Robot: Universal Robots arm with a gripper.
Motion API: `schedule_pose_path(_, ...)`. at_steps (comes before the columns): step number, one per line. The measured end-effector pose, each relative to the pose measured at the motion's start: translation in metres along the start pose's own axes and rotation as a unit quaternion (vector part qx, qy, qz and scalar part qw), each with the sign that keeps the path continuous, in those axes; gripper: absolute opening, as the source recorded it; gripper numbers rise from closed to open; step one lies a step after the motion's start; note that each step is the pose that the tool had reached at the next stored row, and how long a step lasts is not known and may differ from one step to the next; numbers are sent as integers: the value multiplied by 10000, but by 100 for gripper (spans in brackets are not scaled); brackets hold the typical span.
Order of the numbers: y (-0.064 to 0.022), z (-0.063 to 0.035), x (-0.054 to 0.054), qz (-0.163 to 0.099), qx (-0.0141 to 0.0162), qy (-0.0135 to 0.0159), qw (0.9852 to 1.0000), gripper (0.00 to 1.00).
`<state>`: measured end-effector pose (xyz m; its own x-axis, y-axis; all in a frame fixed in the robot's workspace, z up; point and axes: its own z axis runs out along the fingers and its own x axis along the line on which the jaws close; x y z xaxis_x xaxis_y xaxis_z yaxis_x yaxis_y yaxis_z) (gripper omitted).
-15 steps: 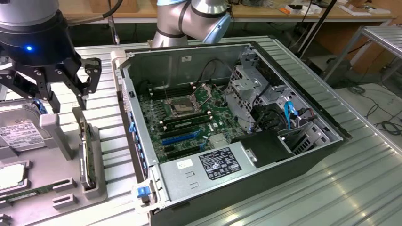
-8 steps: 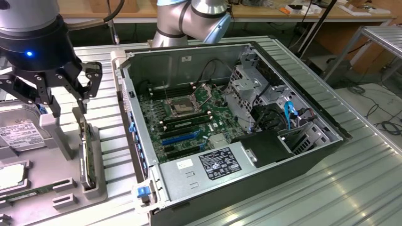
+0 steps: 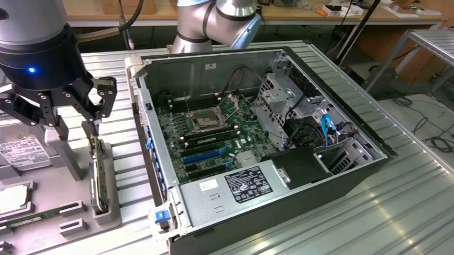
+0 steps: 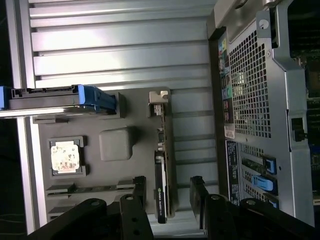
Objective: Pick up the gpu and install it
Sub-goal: 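Pick up the gpu and move the gpu toward the slot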
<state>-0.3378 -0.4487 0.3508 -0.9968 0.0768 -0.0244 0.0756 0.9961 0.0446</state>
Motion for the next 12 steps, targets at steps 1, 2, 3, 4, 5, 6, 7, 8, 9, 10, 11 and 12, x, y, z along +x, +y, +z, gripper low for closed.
schedule_pose_path(1, -15, -1, -1, 0, 0, 0, 10000, 48)
schedule_pose_path(2, -24, -1, -2, 0, 0, 0, 10000, 48)
schedule_pose_path(3, -37, -1, -3, 0, 0, 0, 10000, 48)
schedule_pose_path(4, -47, -2, -4, 0, 0, 0, 10000, 48)
schedule_pose_path(5, -72, -3, -6, 0, 0, 0, 10000, 48)
schedule_pose_path(6, -83, -4, -7, 0, 0, 0, 10000, 48)
schedule_pose_path(7, -91, -4, -7, 0, 0, 0, 10000, 48)
schedule_pose_path(8, -113, -5, -9, 0, 0, 0, 10000, 48)
schedule_pose_path(9, -127, -5, -10, 0, 0, 0, 10000, 48)
schedule_pose_path(10, -144, -6, -11, 0, 0, 0, 10000, 48)
schedule_pose_path(11, -162, -6, -12, 0, 0, 0, 10000, 48)
schedule_pose_path(12, -189, -8, -14, 0, 0, 0, 10000, 48)
